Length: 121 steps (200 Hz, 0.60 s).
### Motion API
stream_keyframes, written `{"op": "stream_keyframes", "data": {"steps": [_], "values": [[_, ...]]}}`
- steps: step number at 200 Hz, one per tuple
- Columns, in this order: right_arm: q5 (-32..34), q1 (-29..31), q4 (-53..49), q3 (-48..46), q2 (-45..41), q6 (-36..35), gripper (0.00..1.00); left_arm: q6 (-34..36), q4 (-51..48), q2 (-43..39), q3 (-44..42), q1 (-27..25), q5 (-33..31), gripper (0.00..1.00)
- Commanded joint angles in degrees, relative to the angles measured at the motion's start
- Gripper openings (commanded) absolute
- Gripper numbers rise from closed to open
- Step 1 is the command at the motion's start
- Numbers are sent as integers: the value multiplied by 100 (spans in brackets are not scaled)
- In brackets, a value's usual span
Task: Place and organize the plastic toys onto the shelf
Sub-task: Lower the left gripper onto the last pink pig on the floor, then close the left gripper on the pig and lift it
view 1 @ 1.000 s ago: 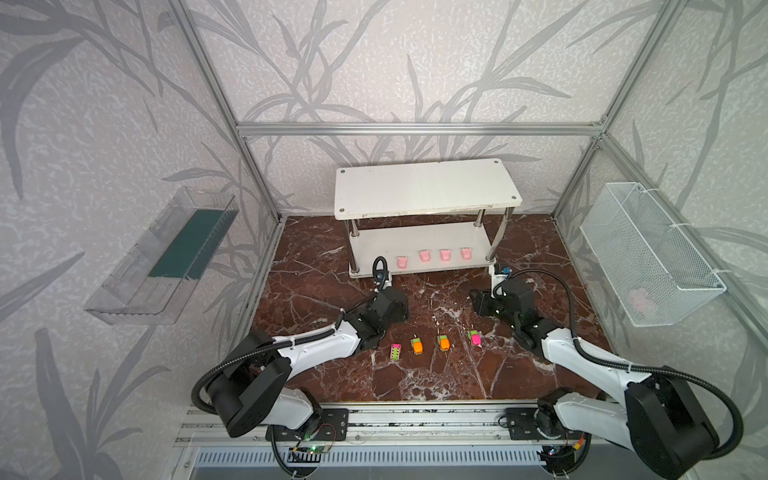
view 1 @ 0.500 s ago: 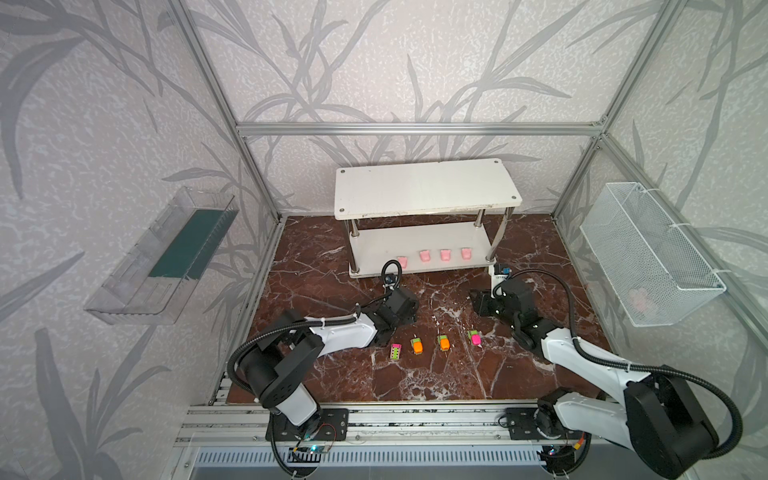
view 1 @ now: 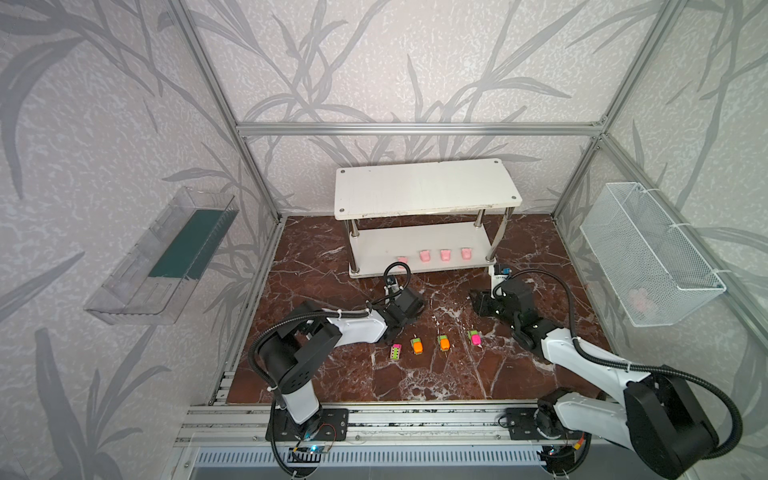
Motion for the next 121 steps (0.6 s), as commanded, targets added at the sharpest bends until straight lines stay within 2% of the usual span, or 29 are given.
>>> {"op": "stream_keyframes", "data": {"steps": [1,121], "values": [[17,-17,81,-74,33,-19,49,-218,-52,139,116,-22,-333,62],[8,-24,125,-57,158,-14,49,-186,88,480,240,-24,-399,38]]}}
